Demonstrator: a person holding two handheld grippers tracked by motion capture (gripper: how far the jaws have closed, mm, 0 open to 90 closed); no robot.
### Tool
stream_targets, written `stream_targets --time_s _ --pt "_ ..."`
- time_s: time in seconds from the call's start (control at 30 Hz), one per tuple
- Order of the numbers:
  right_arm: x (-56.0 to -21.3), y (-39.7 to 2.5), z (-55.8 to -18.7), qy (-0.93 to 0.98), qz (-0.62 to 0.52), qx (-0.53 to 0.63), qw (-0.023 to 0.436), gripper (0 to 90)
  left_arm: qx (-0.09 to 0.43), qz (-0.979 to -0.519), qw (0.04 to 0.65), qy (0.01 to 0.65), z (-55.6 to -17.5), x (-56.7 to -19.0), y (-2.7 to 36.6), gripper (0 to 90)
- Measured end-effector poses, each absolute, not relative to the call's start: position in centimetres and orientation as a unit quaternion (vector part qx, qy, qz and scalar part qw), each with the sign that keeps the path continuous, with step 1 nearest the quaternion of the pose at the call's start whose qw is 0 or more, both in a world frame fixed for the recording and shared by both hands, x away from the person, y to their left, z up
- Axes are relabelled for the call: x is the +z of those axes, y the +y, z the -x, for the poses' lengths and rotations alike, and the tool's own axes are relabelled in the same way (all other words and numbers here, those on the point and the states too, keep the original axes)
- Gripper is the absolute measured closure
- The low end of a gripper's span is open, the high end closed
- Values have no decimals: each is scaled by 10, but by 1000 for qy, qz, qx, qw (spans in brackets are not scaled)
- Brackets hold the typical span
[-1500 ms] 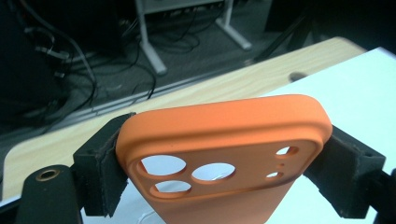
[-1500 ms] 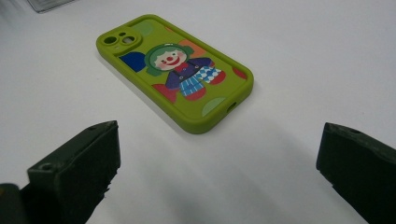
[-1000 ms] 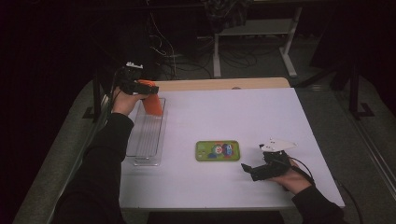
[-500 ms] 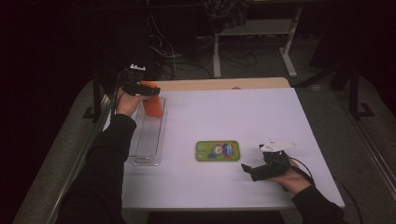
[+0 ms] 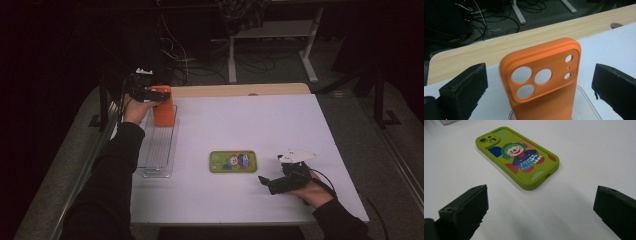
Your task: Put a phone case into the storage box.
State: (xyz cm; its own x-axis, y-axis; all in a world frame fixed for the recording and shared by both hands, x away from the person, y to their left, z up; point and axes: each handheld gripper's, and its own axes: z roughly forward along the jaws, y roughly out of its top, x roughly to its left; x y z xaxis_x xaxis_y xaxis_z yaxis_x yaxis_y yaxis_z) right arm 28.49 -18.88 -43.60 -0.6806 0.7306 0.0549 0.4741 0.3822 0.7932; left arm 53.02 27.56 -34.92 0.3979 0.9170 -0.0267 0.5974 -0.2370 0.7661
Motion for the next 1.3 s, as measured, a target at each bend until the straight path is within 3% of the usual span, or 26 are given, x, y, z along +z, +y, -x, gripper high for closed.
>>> stream_targets --time_s 0.57,0.9,1.3 --pt "-435 -190 -285 816 -372 415 157 0 173 -789 396 437 -482 -326 275 0" --pt "-436 -190 -284 815 -375 413 154 0 134 -832 412 347 -443 -322 234 0" --pt "-436 -189 -283 817 -373 412 155 0 95 -852 430 285 -409 -337 186 0"
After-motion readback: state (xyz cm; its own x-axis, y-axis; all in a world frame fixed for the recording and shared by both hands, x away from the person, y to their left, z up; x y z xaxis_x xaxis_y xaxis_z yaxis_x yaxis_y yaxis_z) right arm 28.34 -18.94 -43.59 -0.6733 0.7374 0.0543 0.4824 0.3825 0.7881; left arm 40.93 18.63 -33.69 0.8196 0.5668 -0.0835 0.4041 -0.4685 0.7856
